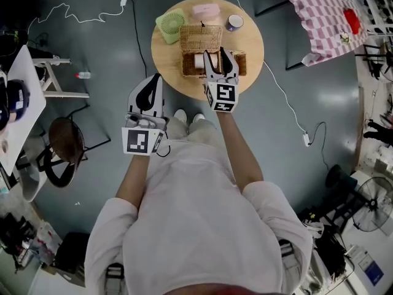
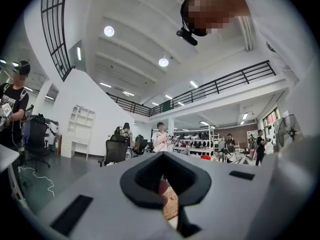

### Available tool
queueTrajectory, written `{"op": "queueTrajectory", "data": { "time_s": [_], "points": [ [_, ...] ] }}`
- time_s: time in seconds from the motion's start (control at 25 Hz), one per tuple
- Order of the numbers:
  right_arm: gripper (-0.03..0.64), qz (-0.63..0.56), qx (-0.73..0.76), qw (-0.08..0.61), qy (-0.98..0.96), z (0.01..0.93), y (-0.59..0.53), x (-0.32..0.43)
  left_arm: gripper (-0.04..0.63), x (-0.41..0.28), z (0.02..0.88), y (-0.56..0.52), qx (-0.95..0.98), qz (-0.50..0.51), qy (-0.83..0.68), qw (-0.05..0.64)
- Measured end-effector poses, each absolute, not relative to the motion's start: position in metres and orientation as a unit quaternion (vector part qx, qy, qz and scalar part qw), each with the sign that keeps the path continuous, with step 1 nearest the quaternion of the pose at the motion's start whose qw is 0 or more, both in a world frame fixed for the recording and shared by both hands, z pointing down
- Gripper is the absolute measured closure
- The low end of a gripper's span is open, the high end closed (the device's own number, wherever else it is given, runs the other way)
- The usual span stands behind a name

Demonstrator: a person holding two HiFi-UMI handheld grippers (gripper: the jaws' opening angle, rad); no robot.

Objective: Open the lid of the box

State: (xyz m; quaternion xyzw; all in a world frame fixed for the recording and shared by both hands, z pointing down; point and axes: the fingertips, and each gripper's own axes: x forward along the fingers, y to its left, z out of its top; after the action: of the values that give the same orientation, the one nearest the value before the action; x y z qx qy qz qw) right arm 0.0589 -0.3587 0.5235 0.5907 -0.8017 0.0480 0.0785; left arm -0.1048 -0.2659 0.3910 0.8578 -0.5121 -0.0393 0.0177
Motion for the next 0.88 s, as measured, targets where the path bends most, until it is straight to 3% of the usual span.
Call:
{"op": "queueTrajectory", "data": {
  "time_s": [0.08,0.32,0.88],
  "points": [
    [0.436,0.050,0.594,0.075,-0.799,0.506,-0.331,0.058,0.598,-0.103,0.390,-0.261,0.860,-0.045,-0.508,0.024],
    [0.586,0.032,0.589,0.061,-0.805,0.459,-0.261,0.055,0.599,-0.092,0.384,-0.234,0.867,-0.056,-0.494,0.019],
    [0.617,0.031,0.557,0.037,-0.829,0.420,-0.047,0.081,0.600,-0.056,0.387,-0.027,0.849,-0.023,-0.527,0.024]
  ]
}}
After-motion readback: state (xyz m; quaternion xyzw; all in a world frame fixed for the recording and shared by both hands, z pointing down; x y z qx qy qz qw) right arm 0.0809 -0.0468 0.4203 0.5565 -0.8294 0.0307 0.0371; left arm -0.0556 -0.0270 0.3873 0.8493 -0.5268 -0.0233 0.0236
